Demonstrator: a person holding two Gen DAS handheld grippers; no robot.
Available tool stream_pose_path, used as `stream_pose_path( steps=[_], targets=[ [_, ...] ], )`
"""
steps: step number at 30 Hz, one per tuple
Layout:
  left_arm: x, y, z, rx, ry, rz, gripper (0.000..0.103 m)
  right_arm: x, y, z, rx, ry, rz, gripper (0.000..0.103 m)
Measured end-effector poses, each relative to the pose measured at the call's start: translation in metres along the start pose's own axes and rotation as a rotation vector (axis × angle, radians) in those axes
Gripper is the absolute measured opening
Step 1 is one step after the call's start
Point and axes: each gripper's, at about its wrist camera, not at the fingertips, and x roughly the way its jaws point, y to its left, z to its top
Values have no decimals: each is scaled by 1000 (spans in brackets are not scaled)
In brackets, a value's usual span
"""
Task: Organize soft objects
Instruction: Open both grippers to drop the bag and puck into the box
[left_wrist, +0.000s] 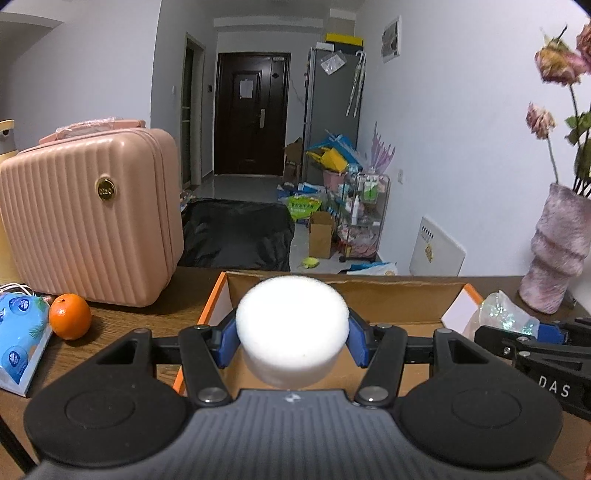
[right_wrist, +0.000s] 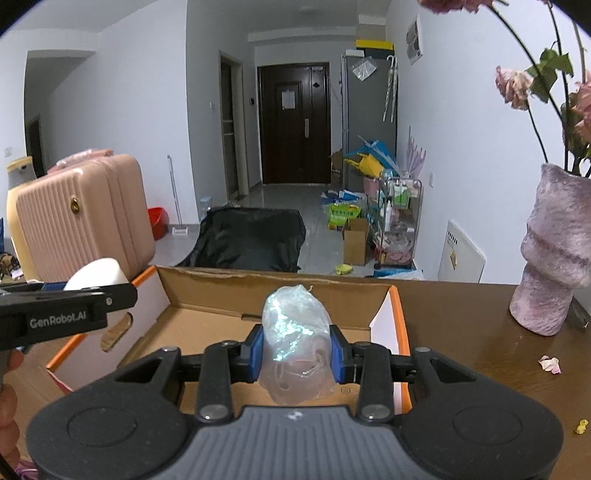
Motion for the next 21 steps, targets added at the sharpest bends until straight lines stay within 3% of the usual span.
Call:
stream_pose_path(
  steps=[11,17,20,21],
  targets=[
    [38,-1,-10,40,112,42,58,39,2,-11,-15,94,-11,35],
    [45,-2,-17,41,134,46,58,44,3,-17,-10,115,-18,35],
    [45,-2,-18,39,132,45,59,45,3,-16,-6,114,-23,45],
    [44,-2,-18,35,130,50,64,43,2,-16,-4,111,-28,47]
  ],
)
